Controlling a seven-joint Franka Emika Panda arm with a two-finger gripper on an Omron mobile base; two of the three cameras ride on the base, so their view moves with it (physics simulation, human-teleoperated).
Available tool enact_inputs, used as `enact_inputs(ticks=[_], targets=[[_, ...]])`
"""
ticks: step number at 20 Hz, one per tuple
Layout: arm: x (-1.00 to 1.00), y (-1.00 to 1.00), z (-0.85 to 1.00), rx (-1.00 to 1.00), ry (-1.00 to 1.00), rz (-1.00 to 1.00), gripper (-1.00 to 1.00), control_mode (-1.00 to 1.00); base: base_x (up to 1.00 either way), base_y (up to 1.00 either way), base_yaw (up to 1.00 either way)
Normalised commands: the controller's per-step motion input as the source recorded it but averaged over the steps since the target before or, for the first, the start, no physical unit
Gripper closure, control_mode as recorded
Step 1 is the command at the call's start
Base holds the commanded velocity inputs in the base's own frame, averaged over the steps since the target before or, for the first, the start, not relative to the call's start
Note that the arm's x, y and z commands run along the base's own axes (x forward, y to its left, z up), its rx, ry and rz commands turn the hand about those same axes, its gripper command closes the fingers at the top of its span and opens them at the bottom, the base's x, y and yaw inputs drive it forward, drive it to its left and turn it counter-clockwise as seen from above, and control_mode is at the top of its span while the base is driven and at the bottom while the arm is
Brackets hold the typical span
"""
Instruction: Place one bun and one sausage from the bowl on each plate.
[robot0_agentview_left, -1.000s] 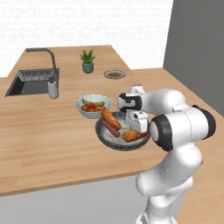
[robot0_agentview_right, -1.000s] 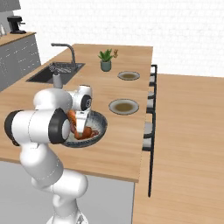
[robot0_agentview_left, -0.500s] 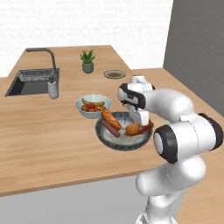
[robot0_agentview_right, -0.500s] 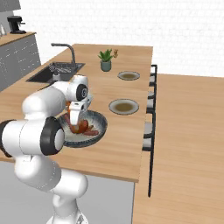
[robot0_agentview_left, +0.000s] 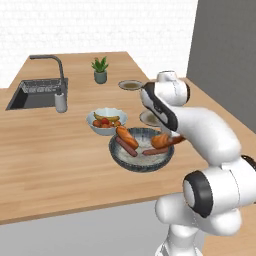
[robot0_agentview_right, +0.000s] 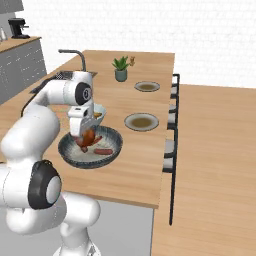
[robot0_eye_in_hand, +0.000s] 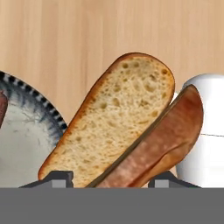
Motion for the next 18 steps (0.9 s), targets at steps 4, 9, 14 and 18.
enact_inputs(ticks=[4,9,14,18], targets=[[-1.0,-0.01,0.22,-0.1,-0.29,0.0,1.0,-1.0,0.0,0.0,0.0],[-1.0,-0.04,0.41,-0.05,-0.3,0.01,1.0,-1.0,0.0,0.0,0.0],[-0.9,-0.3,0.1,0.05,-0.12,0.0,1.0,-1.0,0.0,0.0,0.0],[-0.05,0.0,0.0,0.0,0.0,0.0,1.0,-1.0,0.0,0.0,0.0]])
